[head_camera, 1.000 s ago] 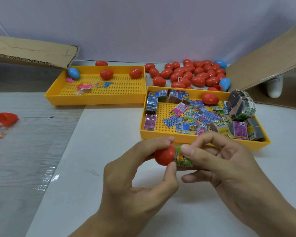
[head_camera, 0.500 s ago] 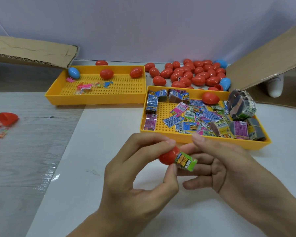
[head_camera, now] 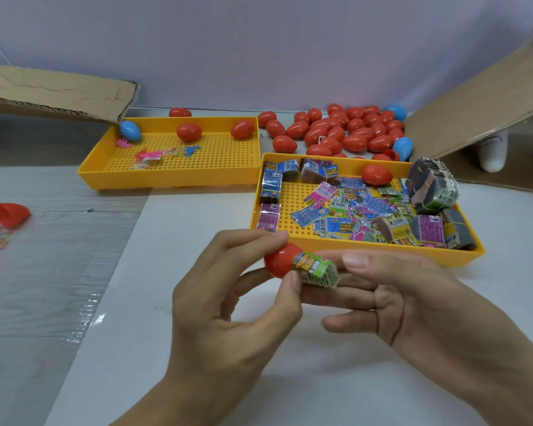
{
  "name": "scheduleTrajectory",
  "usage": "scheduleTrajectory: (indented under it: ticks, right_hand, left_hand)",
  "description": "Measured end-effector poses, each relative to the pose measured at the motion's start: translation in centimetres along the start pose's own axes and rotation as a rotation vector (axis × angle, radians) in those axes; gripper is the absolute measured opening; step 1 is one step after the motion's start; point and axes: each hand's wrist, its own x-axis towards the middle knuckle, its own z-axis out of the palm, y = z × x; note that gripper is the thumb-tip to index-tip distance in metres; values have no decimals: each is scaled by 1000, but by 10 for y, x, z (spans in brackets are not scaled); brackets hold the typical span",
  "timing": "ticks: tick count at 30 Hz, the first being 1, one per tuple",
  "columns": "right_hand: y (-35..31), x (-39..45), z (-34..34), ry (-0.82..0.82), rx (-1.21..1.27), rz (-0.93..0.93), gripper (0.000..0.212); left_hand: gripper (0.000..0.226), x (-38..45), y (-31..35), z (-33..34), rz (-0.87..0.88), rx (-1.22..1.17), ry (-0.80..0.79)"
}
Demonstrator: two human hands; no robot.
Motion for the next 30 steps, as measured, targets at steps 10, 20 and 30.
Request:
scheduleTrajectory:
  ticks: [10, 20, 30]
  right_hand:
    - [3, 0, 2, 121, -140, -75, 30]
    - [3, 0, 0, 88, -154, -31, 25]
    - [6, 2, -1, -13, -20, 85, 37]
  left_hand:
    - [33, -2, 0, 0, -16, -31, -5]
    - [34, -3, 3, 0, 43, 0, -54]
    - [36, -4, 3, 3, 149, 102, -103]
